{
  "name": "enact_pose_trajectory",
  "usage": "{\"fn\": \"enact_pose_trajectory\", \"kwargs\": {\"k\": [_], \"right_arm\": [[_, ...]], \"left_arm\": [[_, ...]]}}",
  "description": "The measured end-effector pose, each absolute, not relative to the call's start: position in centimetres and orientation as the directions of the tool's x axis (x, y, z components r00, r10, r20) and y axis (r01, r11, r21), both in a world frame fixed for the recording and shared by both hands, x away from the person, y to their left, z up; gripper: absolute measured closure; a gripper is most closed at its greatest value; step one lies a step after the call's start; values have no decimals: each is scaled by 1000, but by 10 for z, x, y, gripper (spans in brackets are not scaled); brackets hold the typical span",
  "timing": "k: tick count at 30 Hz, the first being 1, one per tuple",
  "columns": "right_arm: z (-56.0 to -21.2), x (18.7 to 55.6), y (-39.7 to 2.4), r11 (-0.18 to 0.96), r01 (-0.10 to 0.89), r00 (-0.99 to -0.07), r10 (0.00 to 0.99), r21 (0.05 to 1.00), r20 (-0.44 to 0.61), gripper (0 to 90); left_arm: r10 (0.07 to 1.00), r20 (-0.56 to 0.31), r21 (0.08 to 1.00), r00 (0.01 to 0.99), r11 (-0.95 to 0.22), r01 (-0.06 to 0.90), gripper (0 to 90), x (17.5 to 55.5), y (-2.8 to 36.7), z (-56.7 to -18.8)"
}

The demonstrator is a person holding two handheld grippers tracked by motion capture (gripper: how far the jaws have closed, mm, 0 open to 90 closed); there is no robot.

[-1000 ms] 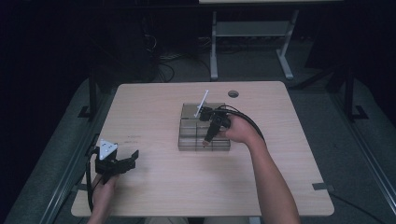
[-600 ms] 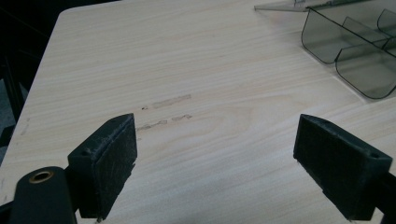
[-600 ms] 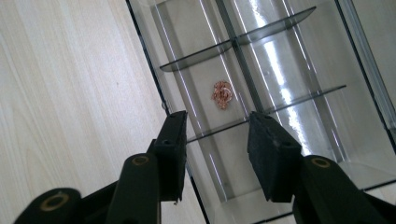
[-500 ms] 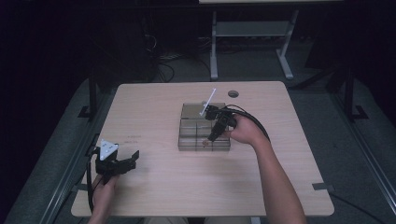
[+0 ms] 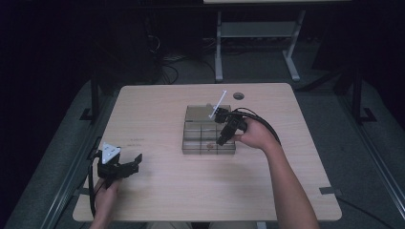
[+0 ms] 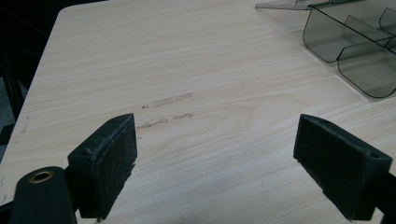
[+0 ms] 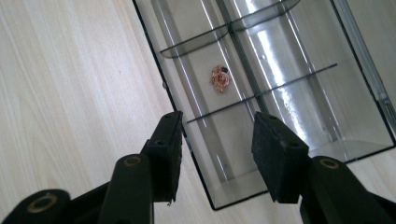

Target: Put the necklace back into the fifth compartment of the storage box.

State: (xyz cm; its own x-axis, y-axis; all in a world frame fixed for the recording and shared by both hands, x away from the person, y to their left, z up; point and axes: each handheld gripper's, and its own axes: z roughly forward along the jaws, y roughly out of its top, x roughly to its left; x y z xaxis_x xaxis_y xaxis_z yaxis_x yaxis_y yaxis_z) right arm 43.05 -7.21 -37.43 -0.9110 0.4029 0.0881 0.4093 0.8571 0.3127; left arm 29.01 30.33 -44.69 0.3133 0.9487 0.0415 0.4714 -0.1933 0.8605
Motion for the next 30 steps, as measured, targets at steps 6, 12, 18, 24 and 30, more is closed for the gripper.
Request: {"fn": "enact_pose_trajectory", "kwargs": {"k": [6, 12, 18, 24, 30], "right_arm": [[-370, 426, -77, 850, 411, -910, 406, 328, 86, 491], [-365, 421, -80, 846, 413, -908, 411, 337, 81, 438], [-360, 417, -85, 843, 415, -906, 416, 342, 76, 408], [-357, 414, -91, 840, 421, -903, 423, 341, 73, 378], [-355, 409, -95, 841, 418, -904, 423, 345, 65, 362]], "left_arm": [[947, 47, 860, 319, -201, 469, 131, 291, 302, -448], [948, 45, 860, 316, -198, 471, 131, 290, 302, -448], [948, 45, 858, 314, -197, 473, 131, 290, 303, -447], [948, 45, 860, 315, -197, 471, 131, 290, 302, -448], [947, 48, 859, 317, -201, 470, 131, 290, 301, -448]]}}
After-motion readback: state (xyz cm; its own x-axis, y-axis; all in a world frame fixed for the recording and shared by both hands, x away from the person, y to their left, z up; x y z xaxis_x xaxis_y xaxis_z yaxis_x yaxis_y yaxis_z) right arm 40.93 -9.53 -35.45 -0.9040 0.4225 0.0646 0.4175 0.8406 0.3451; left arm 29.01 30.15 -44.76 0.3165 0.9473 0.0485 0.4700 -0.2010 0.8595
